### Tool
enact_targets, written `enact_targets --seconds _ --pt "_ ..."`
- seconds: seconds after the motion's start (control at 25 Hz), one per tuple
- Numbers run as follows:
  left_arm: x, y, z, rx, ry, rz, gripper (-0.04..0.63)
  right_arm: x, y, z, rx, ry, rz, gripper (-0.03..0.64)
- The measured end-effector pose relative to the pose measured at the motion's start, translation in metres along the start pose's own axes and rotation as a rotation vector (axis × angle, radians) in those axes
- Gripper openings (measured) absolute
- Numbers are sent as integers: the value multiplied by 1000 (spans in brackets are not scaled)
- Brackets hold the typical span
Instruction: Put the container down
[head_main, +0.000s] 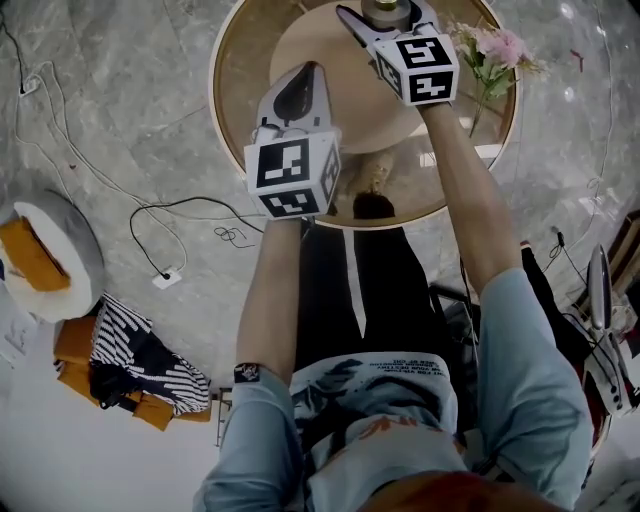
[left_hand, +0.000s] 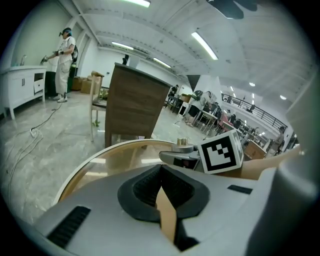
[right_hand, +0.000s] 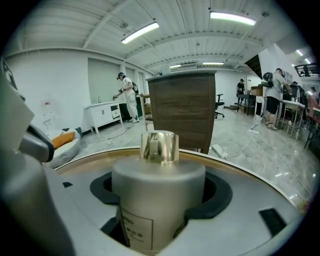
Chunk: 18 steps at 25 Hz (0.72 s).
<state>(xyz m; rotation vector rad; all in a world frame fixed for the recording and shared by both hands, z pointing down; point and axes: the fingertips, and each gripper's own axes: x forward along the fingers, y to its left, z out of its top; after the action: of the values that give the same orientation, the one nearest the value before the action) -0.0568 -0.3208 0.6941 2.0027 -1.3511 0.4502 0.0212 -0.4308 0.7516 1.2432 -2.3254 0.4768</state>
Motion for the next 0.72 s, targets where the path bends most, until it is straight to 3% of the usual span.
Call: enact_targets --seconds 0.44,0.72 --pt "2 5 -13 -17 25 17 26 26 -8 7 16 2 -11 359" --pt "-6 12 -24 -14 43 40 25 20 0 -1 -42 40 54 362"
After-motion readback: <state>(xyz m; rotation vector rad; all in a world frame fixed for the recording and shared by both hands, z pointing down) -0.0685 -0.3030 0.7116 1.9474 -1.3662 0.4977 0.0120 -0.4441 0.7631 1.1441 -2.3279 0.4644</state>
